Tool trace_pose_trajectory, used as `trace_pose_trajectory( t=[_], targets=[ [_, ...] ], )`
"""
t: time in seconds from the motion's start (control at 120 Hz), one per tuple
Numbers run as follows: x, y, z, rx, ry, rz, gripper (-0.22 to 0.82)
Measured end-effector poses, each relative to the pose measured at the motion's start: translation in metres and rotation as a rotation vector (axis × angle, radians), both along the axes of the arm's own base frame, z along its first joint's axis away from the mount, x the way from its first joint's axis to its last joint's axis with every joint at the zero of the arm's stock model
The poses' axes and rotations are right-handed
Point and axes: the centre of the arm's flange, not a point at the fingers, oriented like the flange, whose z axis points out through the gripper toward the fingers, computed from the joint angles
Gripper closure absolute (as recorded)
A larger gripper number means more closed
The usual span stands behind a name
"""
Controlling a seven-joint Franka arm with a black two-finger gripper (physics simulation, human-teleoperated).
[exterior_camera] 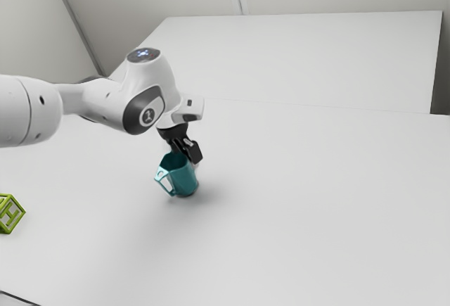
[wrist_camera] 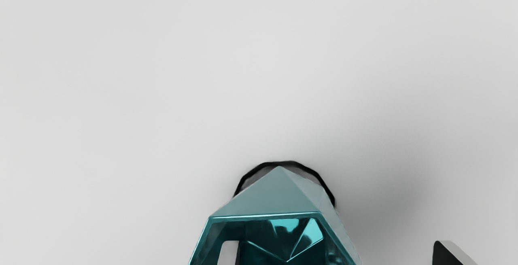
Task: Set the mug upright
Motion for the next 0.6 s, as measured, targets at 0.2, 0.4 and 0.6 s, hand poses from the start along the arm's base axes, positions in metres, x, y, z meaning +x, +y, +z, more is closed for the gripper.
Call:
trace_pose_trajectory(
  t=[0.2,0.4,0.6],
  targets=[
    [0.023,0.004,0.058,-0.007,-0.044,0.029,0.04],
    [0.04,0.018,0.125,0.003,-0.064,0.078,0.01],
    [0.043,0.018,0.184,0.012,-0.068,0.103,0.01]
  ],
)
